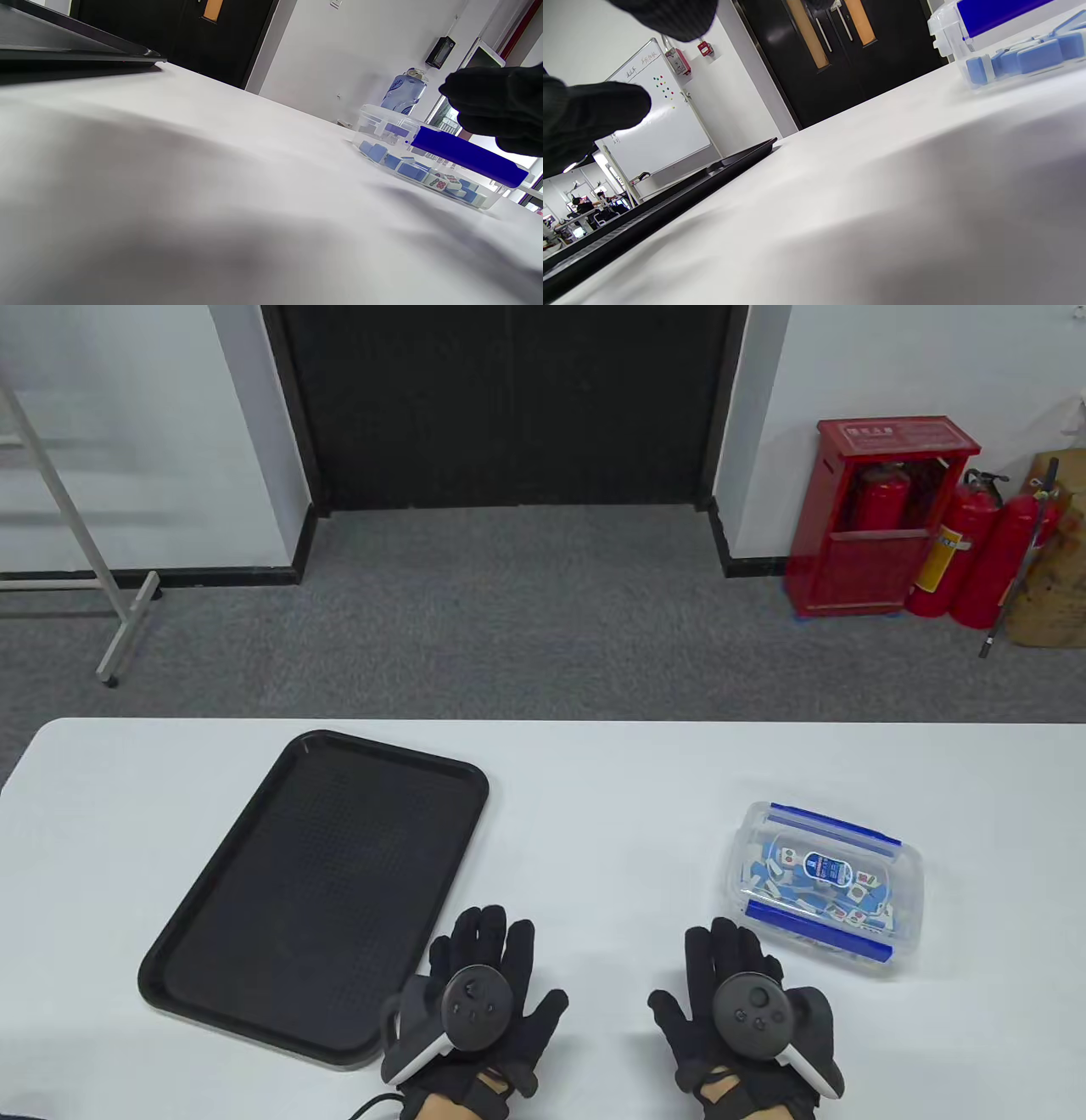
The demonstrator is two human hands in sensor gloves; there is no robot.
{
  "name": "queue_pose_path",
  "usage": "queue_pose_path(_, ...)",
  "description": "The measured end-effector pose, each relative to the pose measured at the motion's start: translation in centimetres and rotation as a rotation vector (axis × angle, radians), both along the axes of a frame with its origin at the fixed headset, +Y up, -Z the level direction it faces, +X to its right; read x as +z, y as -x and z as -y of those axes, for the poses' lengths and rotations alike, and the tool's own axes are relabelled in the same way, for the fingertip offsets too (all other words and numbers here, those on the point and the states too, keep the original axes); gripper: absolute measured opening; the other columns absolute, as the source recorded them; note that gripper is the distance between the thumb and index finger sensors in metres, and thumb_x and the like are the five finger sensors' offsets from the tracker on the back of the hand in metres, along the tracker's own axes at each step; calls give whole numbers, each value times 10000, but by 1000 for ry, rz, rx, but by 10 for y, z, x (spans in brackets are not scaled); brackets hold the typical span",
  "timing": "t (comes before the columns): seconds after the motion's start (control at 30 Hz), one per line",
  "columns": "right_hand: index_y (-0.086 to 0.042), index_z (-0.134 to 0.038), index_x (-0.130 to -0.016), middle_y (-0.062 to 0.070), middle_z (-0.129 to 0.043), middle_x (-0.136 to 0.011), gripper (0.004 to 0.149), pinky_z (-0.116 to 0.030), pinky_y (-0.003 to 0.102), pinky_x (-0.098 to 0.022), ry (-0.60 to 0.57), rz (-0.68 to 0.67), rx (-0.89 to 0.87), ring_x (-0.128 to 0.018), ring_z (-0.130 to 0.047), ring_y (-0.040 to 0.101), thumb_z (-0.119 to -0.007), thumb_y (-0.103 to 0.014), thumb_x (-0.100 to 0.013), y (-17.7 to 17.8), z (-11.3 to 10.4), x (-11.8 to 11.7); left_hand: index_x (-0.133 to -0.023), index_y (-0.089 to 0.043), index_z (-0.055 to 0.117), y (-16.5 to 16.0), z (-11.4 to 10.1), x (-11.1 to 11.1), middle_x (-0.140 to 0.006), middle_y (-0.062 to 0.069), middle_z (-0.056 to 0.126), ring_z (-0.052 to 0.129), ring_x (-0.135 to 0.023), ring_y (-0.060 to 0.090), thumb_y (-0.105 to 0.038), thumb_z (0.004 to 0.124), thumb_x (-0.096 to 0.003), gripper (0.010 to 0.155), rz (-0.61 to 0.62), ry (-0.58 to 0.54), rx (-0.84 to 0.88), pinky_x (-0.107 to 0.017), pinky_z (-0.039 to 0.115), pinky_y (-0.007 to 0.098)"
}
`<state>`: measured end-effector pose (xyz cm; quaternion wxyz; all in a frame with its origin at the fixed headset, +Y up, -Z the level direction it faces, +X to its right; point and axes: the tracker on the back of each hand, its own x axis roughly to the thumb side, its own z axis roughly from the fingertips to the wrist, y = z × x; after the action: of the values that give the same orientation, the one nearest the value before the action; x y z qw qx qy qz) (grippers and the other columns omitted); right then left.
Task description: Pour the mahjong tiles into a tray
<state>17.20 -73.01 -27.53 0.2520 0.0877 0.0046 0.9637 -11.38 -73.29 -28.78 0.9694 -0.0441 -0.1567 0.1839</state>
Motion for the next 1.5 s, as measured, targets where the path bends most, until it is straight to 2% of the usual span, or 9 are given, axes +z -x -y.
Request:
queue_pose_path(0.5,-44,-378,-1032,295,-245,-1061,805,-225,752,-615,16,43,-63,-950,-283,591,-667,-525,-454,-8,2,-6,-1143,-236,301,-3,7,3,-1188,113,162,27,-1064,365,-712,559,-522,823,-8,38,-11,-672,121,596)
queue_pose_path(0.63,-44,-376,-1033,284,-221,-1068,801,-165,739,-625,-22,119,-144,-964,-222,574,-678,-506,-453,-27,1,-15,-1143,-238,300,-5,8,8,-1187,104,151,18,-1064,353,-705,558,-523,818,-17,41,-36,-670,118,595)
queue_pose_path(0.9,-52,-380,-1037,266,-206,-1081,799,-45,701,-634,-87,323,-190,-986,-168,547,-693,-492,-449,-77,-3,-19,-1142,-237,308,-6,12,6,-1190,84,153,16,-1066,336,-685,560,-526,802,-33,49,-67,-668,114,594)
queue_pose_path(1.0,-53,-389,-1037,265,-217,-1082,798,-92,709,-646,-101,367,-192,-988,-182,548,-696,-494,-447,-85,-4,-19,-1141,-236,309,-2,14,6,-1189,88,157,17,-1066,340,-679,561,-528,797,-46,56,-74,-667,114,594)
queue_pose_path(1.03,-57,-390,-1036,260,-221,-1082,797,-142,711,-658,-98,384,-185,-987,-197,546,-696,-495,-445,-87,-6,-19,-1141,-236,311,-1,14,6,-1190,88,157,18,-1065,341,-676,560,-529,794,-52,58,-73,-667,113,594)
queue_pose_path(1.1,-65,-411,-1038,263,-257,-1088,797,-344,697,-650,-112,427,-126,-980,-280,564,-696,-509,-441,-87,-10,-17,-1141,-235,312,2,11,6,-1190,85,160,18,-1065,341,-669,562,-531,789,-70,58,-62,-666,111,593)
queue_pose_path(1.13,-67,-425,-1038,264,-283,-1088,797,-384,688,-635,-125,434,-101,-964,-337,572,-694,-519,-438,-87,-13,-17,-1141,-235,311,3,10,6,-1190,87,161,17,-1065,342,-667,561,-532,787,-75,55,-53,-666,111,594)
queue_pose_path(1.23,-73,-445,-1035,262,-318,-1088,794,-404,679,-635,-192,443,-52,-957,-375,564,-697,-526,-433,-85,-28,-21,-1142,-227,319,7,5,6,-1189,98,169,23,-1064,349,-660,564,-534,785,-87,38,-12,-665,110,595)
queue_pose_path(1.5,-104,-457,-1035,245,-361,-1094,788,-418,665,-643,-217,484,8,-959,-416,542,-701,-531,-420,-96,-53,-32,-1142,-217,323,16,3,3,-1187,108,171,17,-1062,351,-651,563,-537,782,-118,49,34,-663,104,593)
